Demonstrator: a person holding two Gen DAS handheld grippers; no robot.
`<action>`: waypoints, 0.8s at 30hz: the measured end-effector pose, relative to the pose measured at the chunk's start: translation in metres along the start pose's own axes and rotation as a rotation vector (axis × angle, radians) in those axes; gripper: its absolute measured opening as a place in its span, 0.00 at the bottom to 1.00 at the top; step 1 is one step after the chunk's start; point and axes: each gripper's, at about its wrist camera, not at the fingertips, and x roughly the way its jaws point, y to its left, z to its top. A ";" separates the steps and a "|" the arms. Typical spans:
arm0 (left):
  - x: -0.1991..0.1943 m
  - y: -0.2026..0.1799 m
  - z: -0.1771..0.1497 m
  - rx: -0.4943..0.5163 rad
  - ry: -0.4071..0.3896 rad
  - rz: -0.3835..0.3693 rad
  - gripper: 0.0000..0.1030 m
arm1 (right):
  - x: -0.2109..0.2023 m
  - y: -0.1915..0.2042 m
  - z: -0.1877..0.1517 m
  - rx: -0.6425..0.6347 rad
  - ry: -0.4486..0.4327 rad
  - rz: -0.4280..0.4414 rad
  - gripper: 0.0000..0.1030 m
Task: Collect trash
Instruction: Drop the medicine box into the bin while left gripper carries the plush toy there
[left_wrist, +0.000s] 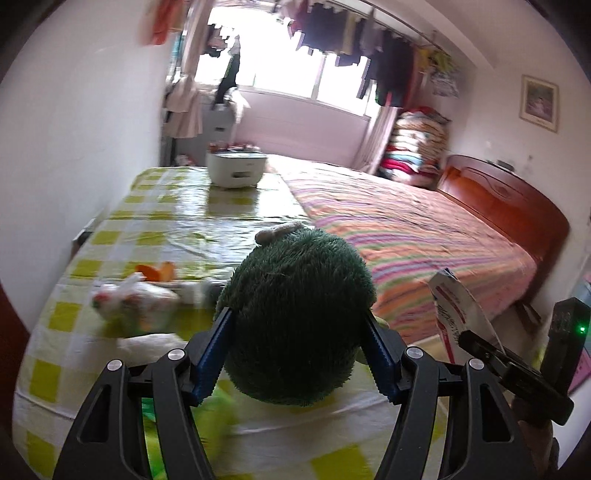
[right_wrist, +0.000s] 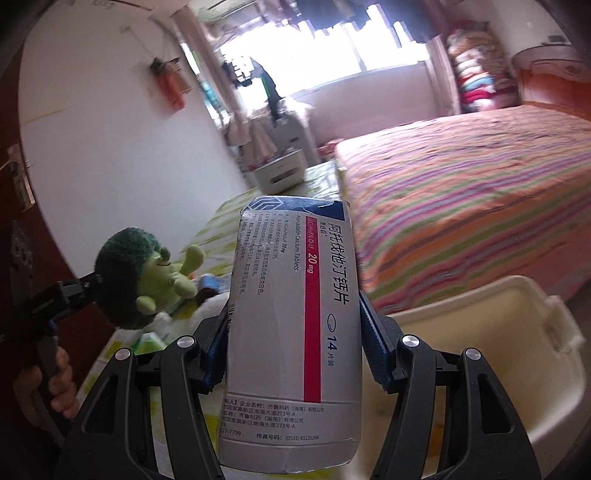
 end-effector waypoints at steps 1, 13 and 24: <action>0.002 -0.008 -0.001 0.009 0.004 -0.015 0.62 | -0.006 -0.004 0.000 -0.001 -0.012 -0.026 0.58; 0.016 -0.093 -0.017 0.130 0.054 -0.162 0.62 | -0.049 -0.063 -0.021 0.115 -0.083 -0.251 0.62; 0.023 -0.136 -0.030 0.194 0.090 -0.224 0.62 | -0.064 -0.088 -0.023 0.255 -0.133 -0.287 0.73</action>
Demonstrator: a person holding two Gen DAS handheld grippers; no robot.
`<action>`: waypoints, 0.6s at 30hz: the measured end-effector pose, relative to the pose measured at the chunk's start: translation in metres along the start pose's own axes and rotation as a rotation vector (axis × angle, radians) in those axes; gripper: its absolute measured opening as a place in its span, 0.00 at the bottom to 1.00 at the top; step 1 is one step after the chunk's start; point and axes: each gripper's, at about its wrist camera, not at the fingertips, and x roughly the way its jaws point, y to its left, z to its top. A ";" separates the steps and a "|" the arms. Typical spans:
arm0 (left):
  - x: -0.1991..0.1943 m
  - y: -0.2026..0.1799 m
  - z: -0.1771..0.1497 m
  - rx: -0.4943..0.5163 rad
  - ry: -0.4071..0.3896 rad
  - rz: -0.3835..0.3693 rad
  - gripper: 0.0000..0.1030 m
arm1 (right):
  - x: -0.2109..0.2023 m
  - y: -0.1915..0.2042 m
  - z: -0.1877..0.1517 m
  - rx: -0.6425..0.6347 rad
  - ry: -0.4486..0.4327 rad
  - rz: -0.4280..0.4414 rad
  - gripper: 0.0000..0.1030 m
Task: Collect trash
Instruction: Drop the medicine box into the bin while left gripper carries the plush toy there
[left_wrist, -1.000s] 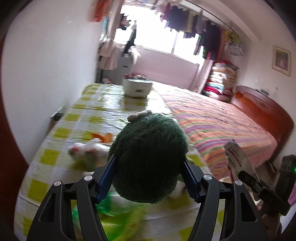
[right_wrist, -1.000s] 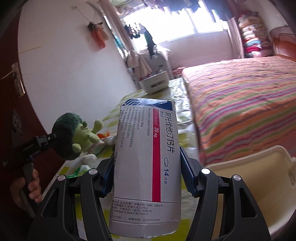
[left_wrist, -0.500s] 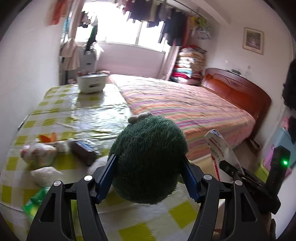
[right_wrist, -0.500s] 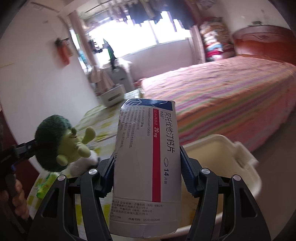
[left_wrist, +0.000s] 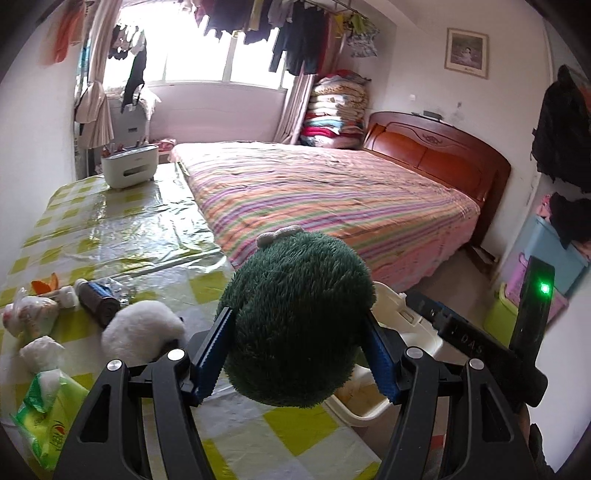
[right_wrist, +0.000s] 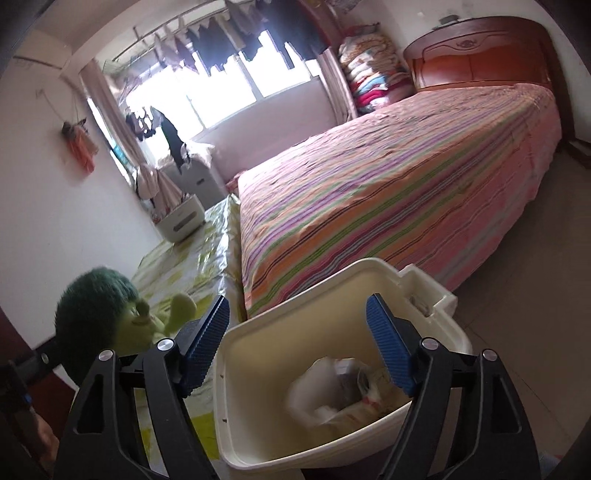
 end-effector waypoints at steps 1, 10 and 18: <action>0.001 -0.002 0.000 0.002 0.003 -0.002 0.63 | -0.003 -0.003 0.001 0.009 -0.010 0.000 0.73; 0.016 -0.013 -0.004 0.003 0.048 -0.046 0.63 | -0.013 -0.022 0.007 0.108 -0.061 0.008 0.74; 0.043 -0.019 -0.009 -0.034 0.096 -0.135 0.66 | -0.015 -0.021 0.008 0.117 -0.082 0.004 0.74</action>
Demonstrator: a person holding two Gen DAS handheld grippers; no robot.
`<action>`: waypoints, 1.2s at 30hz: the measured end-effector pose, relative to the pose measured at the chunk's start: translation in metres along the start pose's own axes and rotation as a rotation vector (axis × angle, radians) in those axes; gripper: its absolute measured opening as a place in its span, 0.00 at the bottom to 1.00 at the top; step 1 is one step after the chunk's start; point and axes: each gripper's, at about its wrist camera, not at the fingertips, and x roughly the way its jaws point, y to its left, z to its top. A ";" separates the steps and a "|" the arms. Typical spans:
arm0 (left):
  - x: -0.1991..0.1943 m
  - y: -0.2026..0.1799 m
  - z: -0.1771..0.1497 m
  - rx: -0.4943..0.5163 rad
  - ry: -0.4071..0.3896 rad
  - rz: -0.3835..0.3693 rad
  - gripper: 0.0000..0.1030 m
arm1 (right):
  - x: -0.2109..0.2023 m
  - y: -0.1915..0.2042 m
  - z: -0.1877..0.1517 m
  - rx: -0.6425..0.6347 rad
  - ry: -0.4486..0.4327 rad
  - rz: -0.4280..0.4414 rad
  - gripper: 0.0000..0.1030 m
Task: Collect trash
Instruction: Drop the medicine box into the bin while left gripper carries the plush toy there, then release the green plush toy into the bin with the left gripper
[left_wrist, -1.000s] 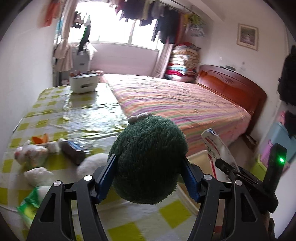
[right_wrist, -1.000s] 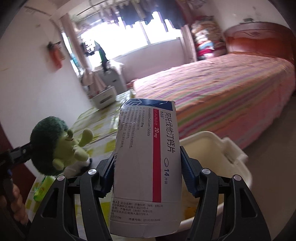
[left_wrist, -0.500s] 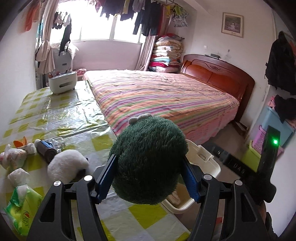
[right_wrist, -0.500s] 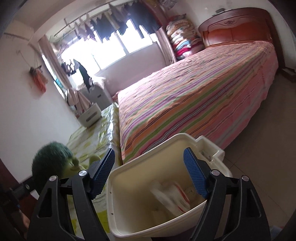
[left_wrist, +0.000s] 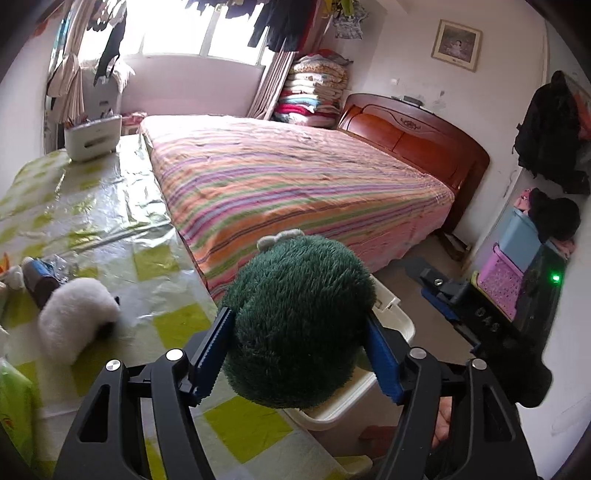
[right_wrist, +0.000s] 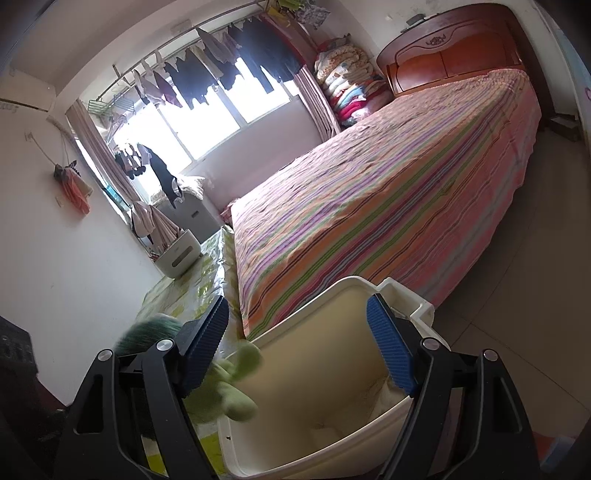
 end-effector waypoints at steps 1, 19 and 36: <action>0.004 0.002 -0.001 -0.009 0.004 -0.004 0.67 | 0.000 0.000 0.000 0.002 -0.001 0.001 0.74; -0.047 -0.002 0.004 0.068 -0.131 0.115 0.88 | 0.007 0.024 -0.007 -0.065 0.026 0.049 0.76; -0.100 0.077 0.004 -0.052 -0.156 0.327 0.88 | 0.028 0.099 -0.042 -0.229 0.118 0.168 0.83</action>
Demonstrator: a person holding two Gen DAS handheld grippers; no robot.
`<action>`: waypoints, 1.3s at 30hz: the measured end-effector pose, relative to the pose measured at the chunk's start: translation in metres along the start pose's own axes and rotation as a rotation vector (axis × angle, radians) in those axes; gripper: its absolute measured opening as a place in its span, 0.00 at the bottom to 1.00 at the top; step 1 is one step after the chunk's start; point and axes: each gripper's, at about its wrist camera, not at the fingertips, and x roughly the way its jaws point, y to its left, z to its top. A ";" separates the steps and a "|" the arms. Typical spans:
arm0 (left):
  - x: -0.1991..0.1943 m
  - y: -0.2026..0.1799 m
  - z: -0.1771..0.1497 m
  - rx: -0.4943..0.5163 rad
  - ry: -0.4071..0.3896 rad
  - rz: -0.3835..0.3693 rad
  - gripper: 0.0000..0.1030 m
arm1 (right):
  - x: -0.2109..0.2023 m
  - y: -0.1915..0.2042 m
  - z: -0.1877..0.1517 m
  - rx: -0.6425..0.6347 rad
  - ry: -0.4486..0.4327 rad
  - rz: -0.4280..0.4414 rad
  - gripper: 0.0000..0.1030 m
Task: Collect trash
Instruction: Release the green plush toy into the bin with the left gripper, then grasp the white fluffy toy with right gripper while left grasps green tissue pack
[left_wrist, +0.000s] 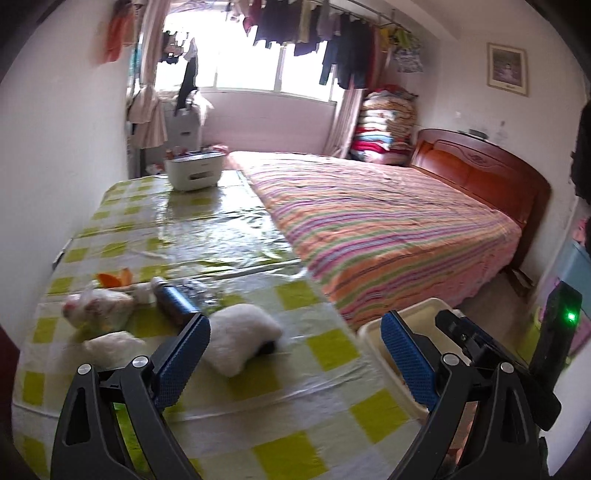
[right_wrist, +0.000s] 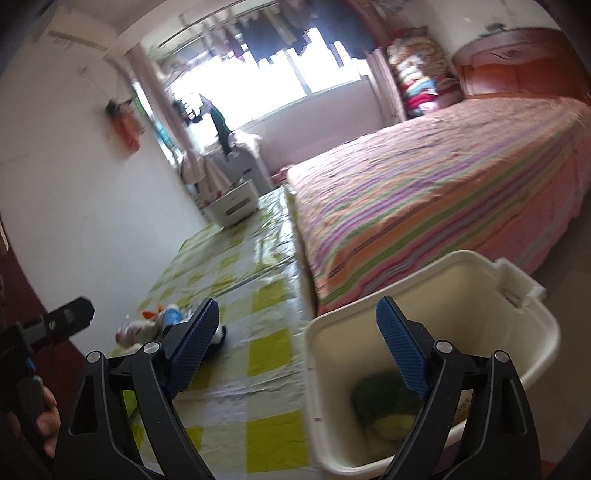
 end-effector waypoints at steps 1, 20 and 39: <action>-0.001 0.008 -0.001 -0.004 0.001 0.019 0.88 | 0.003 0.007 -0.002 -0.017 0.008 0.010 0.84; -0.020 0.109 -0.033 -0.065 0.053 0.263 0.88 | 0.100 0.139 -0.046 -0.342 0.283 0.202 0.85; -0.035 0.188 -0.052 -0.208 0.093 0.364 0.88 | 0.165 0.165 -0.052 -0.423 0.409 0.065 0.87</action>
